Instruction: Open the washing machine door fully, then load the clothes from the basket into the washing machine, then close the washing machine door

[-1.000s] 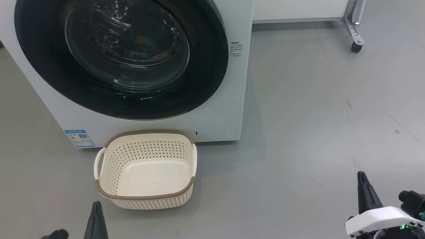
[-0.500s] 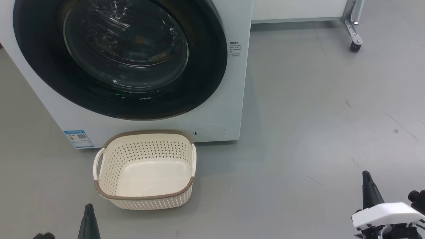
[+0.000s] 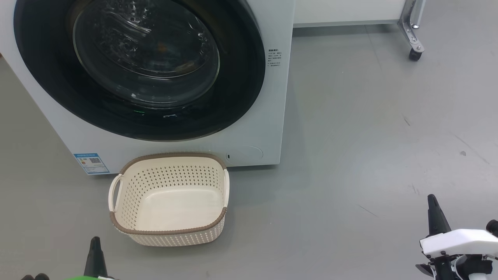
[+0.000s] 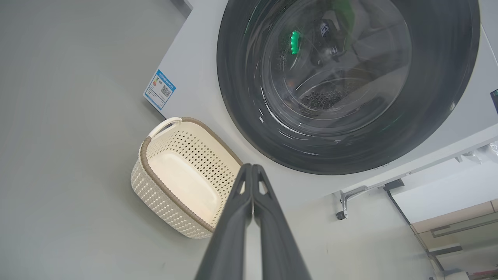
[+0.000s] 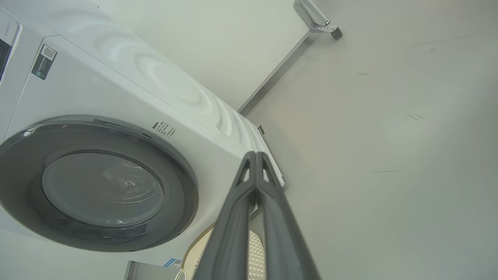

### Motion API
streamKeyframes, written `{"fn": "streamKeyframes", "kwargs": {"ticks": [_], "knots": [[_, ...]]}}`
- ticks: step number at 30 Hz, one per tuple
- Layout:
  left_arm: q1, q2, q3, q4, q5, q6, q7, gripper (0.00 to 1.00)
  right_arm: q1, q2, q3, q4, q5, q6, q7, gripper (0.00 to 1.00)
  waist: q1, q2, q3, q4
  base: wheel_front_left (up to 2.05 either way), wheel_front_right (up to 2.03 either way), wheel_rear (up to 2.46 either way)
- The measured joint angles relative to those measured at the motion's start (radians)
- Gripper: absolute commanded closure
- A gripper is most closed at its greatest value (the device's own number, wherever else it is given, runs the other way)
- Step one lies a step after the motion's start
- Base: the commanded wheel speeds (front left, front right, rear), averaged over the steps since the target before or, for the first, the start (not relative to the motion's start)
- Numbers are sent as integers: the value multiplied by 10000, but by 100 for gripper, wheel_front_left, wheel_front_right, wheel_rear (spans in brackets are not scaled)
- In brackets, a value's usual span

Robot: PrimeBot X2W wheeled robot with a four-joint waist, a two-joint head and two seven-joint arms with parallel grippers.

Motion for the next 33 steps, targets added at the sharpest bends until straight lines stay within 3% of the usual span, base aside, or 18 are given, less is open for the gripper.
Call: {"fn": "streamKeyframes", "kwargs": {"ticks": [33], "knots": [[-464,207,583,174,-4293,-268,926,100,-453,180,-433,-44,4159,-165,1060,100,0,0,-15,-75,0,0,0]]}}
